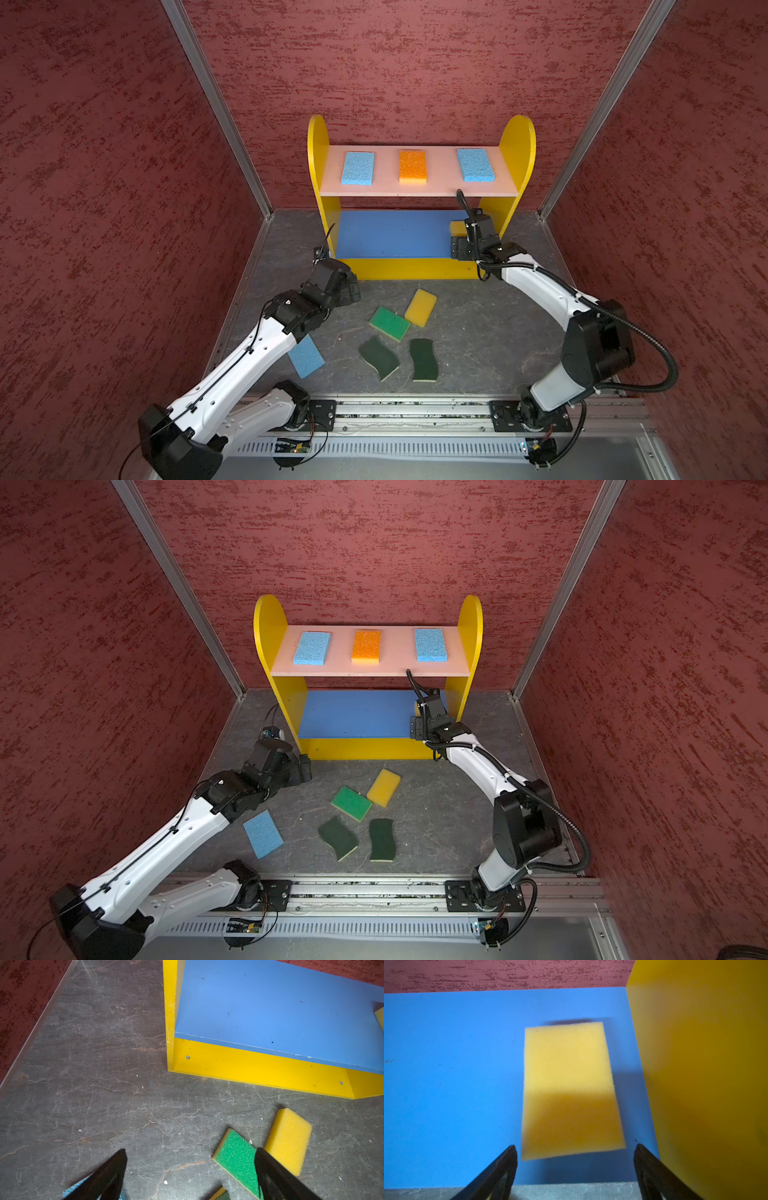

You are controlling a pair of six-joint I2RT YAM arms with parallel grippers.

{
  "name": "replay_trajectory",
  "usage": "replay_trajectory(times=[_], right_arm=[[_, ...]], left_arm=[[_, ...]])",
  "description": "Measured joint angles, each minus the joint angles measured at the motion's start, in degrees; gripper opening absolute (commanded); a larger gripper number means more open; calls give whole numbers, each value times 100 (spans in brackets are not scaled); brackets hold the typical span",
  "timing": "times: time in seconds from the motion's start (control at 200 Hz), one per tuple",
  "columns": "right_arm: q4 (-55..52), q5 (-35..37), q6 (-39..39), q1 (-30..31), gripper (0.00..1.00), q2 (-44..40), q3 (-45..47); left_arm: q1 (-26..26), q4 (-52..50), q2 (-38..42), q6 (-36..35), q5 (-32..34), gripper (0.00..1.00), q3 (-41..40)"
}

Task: Arrange cleaning sponges on a shelf
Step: Place the cleaning sponge at the shelf, then move the cleaning sponge to the shelf.

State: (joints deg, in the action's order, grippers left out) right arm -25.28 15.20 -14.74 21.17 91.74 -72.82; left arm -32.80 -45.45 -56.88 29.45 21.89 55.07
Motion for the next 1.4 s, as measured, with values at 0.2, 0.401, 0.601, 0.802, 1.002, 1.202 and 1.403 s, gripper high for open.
replay_trajectory(times=[0.2, 0.401, 0.601, 0.802, 1.002, 1.202, 1.403], right_arm=[[-70, -190, -122, 0, 91, -330, 35], [-48, -195, -109, 0, 93, -444, 44], [31, -195, -87, 0, 94, -420, 57], [203, -205, -90, 0, 94, -260, 98], [326, -212, -87, 0, 94, -260, 234], [328, -271, -61, 0, 95, -369, 310], [323, -280, -20, 0, 95, -439, 356]], left_arm=[[-59, -72, 157, 68, 7, 97, -4], [-120, -127, 258, 118, 9, 96, -101], [-129, -120, 258, 146, 11, 96, -179], [-136, -116, 256, 162, 57, 97, -184], [-162, -116, 245, 162, 111, 97, -184], [-227, -118, 245, 179, 133, 97, -184], [-291, -120, 245, 208, 190, 97, -184]])
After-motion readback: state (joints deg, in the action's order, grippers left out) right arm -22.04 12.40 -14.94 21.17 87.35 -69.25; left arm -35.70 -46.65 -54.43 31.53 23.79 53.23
